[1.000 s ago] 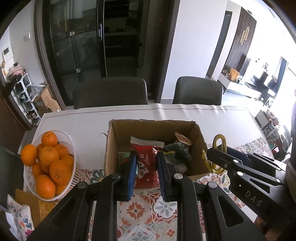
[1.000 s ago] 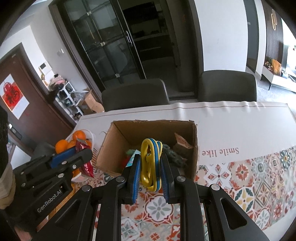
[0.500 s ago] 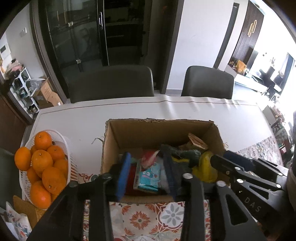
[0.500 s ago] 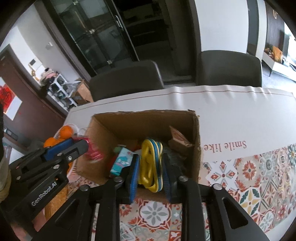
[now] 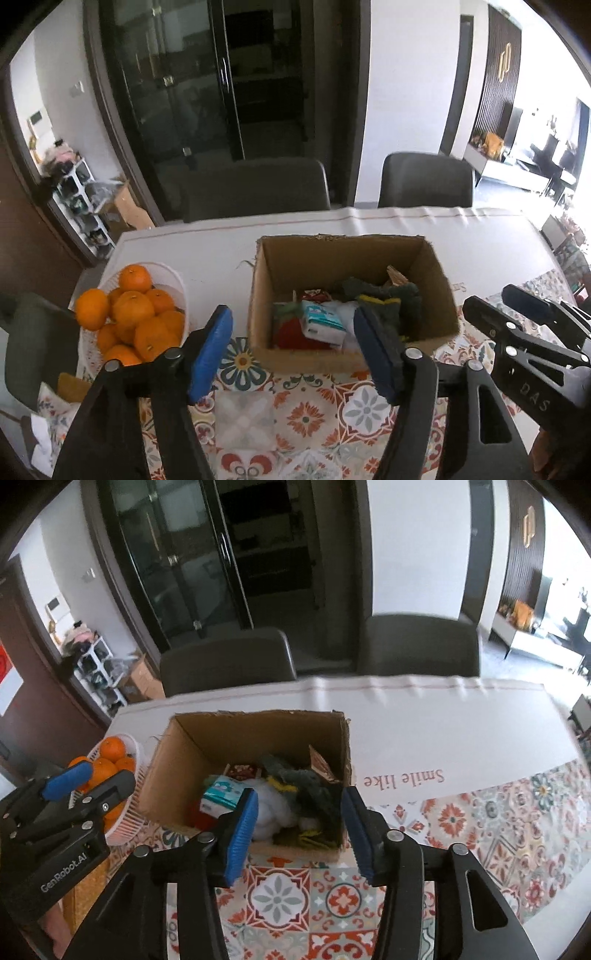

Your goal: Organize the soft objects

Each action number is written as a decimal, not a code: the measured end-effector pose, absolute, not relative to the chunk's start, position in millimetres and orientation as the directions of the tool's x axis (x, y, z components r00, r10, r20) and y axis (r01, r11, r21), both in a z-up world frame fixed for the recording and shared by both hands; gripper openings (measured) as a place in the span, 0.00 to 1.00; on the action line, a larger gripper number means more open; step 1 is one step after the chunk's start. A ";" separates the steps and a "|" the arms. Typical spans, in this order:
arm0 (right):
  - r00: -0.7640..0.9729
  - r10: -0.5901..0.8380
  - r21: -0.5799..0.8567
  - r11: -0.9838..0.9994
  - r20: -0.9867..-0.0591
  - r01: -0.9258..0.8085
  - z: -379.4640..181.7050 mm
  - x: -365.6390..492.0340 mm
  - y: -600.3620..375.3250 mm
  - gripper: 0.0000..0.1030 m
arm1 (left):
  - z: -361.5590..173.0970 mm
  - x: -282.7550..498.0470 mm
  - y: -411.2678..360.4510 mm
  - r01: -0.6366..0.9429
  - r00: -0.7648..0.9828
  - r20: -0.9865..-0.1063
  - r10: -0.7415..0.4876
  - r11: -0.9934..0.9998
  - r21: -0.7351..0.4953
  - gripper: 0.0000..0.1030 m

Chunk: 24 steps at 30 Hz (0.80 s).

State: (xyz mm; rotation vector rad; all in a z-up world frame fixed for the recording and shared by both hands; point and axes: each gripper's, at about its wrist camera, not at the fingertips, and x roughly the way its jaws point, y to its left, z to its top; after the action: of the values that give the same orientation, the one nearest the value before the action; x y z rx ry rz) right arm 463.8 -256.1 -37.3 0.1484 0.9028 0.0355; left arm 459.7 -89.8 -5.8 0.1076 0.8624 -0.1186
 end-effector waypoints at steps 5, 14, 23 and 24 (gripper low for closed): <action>0.701 0.040 0.105 0.993 -0.712 0.050 -11.2 410.5 -247.2 0.69 | 16.0 409.7 -75.2 0.121 0.716 -0.698 -0.036 0.990 0.073 0.87; 0.801 -0.081 0.026 0.992 -0.593 0.120 23.6 302.7 -235.7 0.81 | 38.4 316.5 -58.6 0.123 0.789 -0.614 -0.036 0.987 0.099 0.97; 0.842 -0.154 0.002 0.983 -0.516 0.181 41.7 221.8 -229.5 0.81 | 58.5 236.4 -47.9 0.101 0.832 -0.554 -0.031 0.990 0.095 1.00; 0.845 -0.150 0.006 0.984 -0.513 0.178 42.9 215.3 -229.0 0.81 | 60.1 227.0 -47.9 0.098 0.836 -0.548 -0.032 0.991 0.093 1.00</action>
State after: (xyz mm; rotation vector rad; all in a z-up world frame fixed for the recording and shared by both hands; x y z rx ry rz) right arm 215.3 -229.0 42.9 0.0544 0.5361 -0.1733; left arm 227.0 -47.9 60.1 0.1187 0.5779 -0.0689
